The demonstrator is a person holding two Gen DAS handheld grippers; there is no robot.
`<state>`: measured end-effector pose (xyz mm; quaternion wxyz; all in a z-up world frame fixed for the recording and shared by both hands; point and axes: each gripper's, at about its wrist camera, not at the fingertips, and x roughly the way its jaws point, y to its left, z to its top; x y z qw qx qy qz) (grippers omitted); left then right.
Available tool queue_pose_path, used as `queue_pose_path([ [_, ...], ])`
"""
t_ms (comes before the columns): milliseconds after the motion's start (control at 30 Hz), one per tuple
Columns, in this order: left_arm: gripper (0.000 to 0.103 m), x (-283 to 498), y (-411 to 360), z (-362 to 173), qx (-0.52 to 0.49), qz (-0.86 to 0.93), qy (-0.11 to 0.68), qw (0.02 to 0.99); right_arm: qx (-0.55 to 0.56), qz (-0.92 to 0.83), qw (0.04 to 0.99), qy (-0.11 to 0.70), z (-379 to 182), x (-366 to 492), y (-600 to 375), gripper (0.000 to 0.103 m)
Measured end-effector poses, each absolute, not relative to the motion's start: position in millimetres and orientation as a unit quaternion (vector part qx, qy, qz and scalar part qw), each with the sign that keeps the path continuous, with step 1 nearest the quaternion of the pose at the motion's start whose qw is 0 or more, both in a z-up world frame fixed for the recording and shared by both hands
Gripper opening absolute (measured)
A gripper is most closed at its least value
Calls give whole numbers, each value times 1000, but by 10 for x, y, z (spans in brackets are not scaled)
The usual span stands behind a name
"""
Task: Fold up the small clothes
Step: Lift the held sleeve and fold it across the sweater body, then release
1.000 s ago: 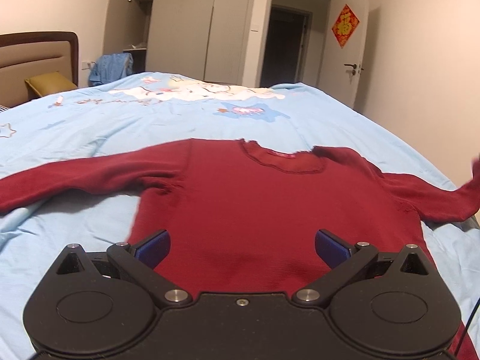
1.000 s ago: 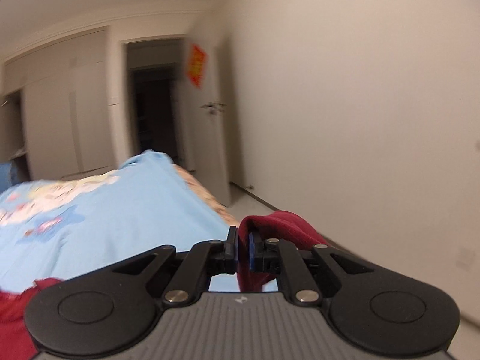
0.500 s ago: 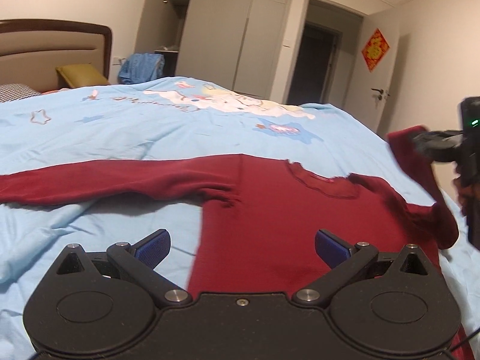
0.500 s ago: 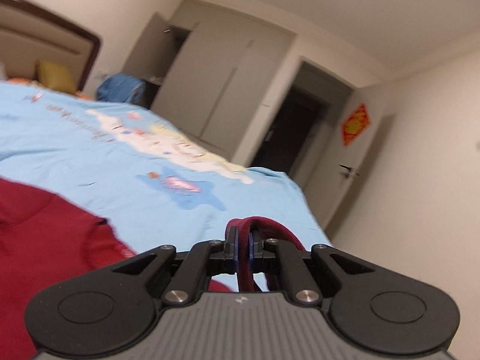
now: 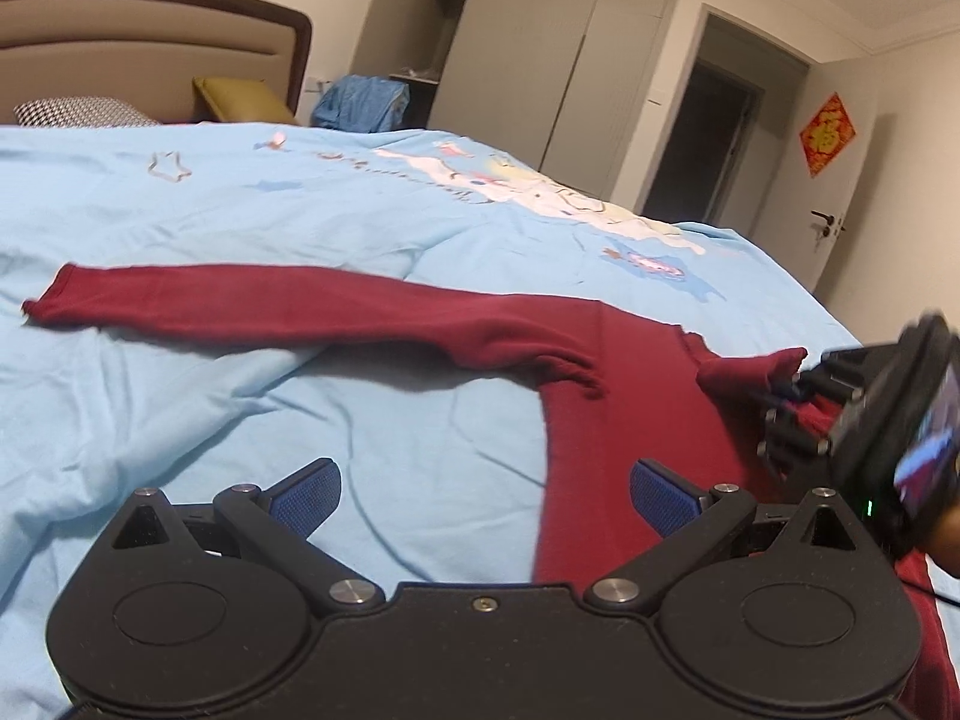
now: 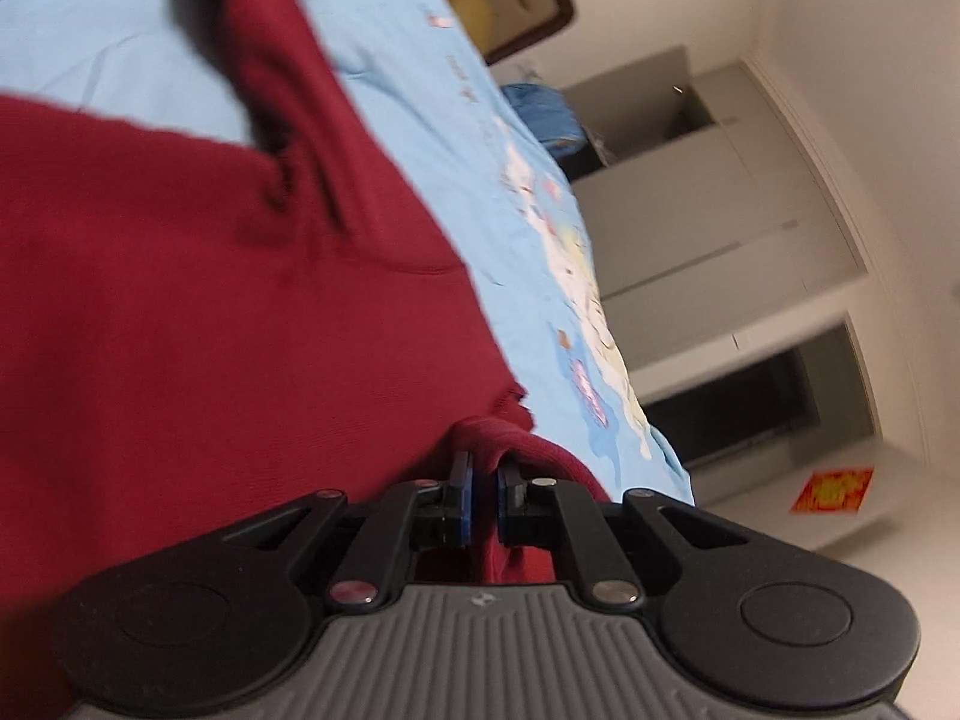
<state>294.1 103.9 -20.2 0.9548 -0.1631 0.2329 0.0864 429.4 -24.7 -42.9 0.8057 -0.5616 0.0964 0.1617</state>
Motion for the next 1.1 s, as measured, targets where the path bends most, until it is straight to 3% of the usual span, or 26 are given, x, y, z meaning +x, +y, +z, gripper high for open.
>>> queue_pose_path([
  [200,102,2916,1064,-249,-167,87,237,953,-626,173,757,74,-691,4245,-113,8],
  [367,102,2906,1044,-236,-163,86,239,953,-625,186,755,71,-706,4220,-109,20],
  [467,102,2922,1026,-227,-160,87,241,953,-612,193,763,75,-659,4157,-175,35],
  [533,102,2948,1010,-219,-154,84,243,954,-591,193,779,77,-598,4133,-254,52],
  [633,102,3039,958,-205,-136,77,245,957,-531,189,821,94,-440,4092,-460,75],
  [767,102,3268,846,-187,-110,64,246,961,-420,168,882,130,-234,4091,-910,92],
  [900,102,3614,700,-195,-93,46,240,965,-311,130,929,152,-182,4051,-1482,101],
  [1100,102,4303,526,-270,-93,54,239,965,-137,-15,976,168,-122,4097,-2344,103],
])
